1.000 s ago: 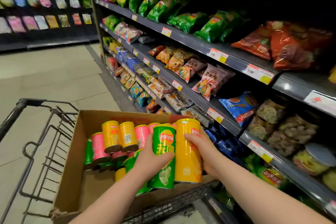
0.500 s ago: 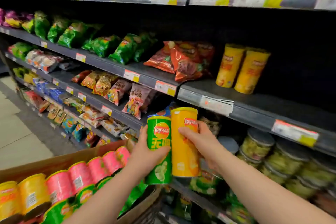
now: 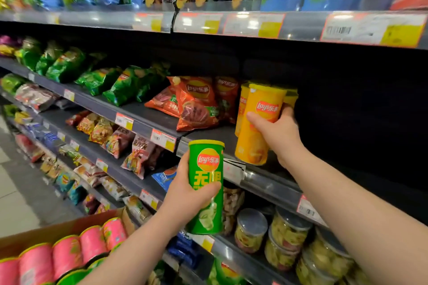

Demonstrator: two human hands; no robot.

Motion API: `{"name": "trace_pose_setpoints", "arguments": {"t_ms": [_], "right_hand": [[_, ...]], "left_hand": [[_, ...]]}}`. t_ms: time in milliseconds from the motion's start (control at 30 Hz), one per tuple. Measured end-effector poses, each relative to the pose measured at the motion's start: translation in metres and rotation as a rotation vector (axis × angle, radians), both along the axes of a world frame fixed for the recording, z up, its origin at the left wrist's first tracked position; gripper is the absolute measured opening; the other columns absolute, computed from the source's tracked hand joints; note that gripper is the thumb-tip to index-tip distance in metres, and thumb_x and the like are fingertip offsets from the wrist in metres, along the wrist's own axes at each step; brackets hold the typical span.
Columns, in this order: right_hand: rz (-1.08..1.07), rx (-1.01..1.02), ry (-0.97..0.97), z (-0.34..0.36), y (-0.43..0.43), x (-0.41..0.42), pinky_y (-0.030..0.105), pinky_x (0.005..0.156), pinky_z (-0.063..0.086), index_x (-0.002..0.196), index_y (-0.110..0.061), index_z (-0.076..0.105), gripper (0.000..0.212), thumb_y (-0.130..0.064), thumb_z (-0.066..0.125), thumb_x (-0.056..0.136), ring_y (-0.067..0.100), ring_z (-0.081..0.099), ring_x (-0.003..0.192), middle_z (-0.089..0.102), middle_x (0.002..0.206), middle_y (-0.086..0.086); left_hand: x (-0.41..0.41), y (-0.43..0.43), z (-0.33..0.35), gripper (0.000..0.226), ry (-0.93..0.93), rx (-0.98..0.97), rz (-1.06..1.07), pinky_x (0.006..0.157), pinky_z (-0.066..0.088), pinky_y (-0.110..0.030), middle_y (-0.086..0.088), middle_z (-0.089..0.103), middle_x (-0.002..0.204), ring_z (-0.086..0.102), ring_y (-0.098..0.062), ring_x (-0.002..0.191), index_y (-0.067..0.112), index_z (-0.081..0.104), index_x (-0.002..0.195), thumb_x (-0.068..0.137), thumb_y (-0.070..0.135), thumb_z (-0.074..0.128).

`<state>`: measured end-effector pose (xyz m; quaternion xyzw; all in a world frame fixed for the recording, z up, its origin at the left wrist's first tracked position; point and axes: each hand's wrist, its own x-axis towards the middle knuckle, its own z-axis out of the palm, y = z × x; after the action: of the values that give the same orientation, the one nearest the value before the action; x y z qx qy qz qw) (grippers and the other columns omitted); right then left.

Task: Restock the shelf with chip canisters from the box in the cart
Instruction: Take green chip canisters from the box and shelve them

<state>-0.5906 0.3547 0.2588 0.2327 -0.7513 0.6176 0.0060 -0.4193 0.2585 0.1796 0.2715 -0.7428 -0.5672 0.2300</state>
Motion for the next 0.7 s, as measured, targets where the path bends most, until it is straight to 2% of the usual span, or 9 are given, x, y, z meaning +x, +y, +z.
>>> {"name": "trace_pose_setpoints", "arguments": {"t_ms": [67,167,300,367,433,500,600,700], "right_hand": [[-0.014,0.062,0.016,-0.004,-0.007,-0.012,0.049,0.105,0.039,0.141,-0.018,0.027,0.085,-0.041,0.075,0.076,0.028,0.044,0.127,0.042,0.140,0.006],[-0.046,0.088,-0.040,-0.010,-0.016,-0.026,0.052,0.108,0.035,0.144,-0.020,0.023,0.095,-0.043,0.079,0.071,0.030,0.039,0.133,0.038,0.145,0.006],[-0.041,0.217,-0.040,-0.016,-0.022,-0.031,0.050,0.110,0.033,0.149,-0.023,0.011,0.106,-0.046,0.078,0.070,0.032,0.034,0.137,0.031,0.151,0.006],[-0.023,0.307,-0.018,-0.018,-0.019,-0.030,0.050,0.110,0.033,0.149,-0.024,0.005,0.111,-0.046,0.079,0.069,0.031,0.032,0.138,0.028,0.151,0.006],[-0.003,0.414,-0.011,-0.022,-0.014,-0.028,0.047,0.109,0.035,0.148,-0.021,0.009,0.104,-0.041,0.077,0.073,0.031,0.035,0.135,0.030,0.149,0.008],[0.001,0.506,-0.013,-0.027,-0.012,-0.027,0.042,0.106,0.038,0.144,-0.017,0.016,0.091,-0.035,0.074,0.076,0.031,0.039,0.132,0.034,0.146,0.009],[-0.037,0.525,-0.021,-0.030,-0.017,-0.026,0.040,0.103,0.040,0.143,-0.017,0.020,0.088,-0.035,0.075,0.076,0.029,0.041,0.131,0.036,0.145,0.008],[-0.115,0.544,0.000,-0.029,-0.027,-0.026,0.040,0.097,0.043,0.140,-0.017,0.023,0.086,-0.040,0.076,0.075,0.030,0.045,0.127,0.040,0.141,0.007]], "left_hand": [[-0.006,0.003,0.001,0.082,0.012,0.002,0.017,0.045,0.038,-0.001,0.018,0.057,0.091,0.054,0.007,0.072,0.039,0.019,0.144,0.084,0.017,0.069],[-0.014,0.001,0.001,0.081,0.015,0.001,0.025,0.045,0.037,-0.001,0.018,0.058,0.091,0.056,0.007,0.071,0.041,0.020,0.142,0.083,0.016,0.070],[-0.024,-0.010,0.004,0.076,0.036,-0.012,0.010,0.048,0.041,-0.004,0.018,0.058,0.092,0.060,0.008,0.067,0.050,0.018,0.126,0.082,0.016,0.070],[-0.029,-0.018,0.005,0.077,0.045,-0.005,-0.009,0.050,0.043,-0.006,0.018,0.059,0.093,0.061,0.005,0.072,0.053,0.016,0.120,0.080,0.021,0.074],[-0.032,-0.024,0.006,0.076,0.044,0.008,-0.037,0.058,0.047,-0.012,0.016,0.063,0.095,0.064,0.001,0.075,0.060,0.020,0.113,0.069,0.033,0.075],[-0.035,-0.031,0.008,0.073,0.050,0.007,-0.071,0.064,0.052,-0.019,0.013,0.067,0.095,0.068,-0.002,0.076,0.067,0.023,0.106,0.062,0.034,0.072],[-0.039,-0.042,0.013,0.079,0.079,-0.007,-0.122,0.061,0.049,-0.016,0.011,0.067,0.096,0.067,-0.002,0.076,0.058,0.025,0.120,0.063,0.033,0.073],[-0.042,-0.051,0.016,0.084,0.086,-0.003,-0.158,0.067,0.049,-0.020,0.014,0.065,0.099,0.065,-0.003,0.085,0.055,0.021,0.124,0.061,0.035,0.073]]}}
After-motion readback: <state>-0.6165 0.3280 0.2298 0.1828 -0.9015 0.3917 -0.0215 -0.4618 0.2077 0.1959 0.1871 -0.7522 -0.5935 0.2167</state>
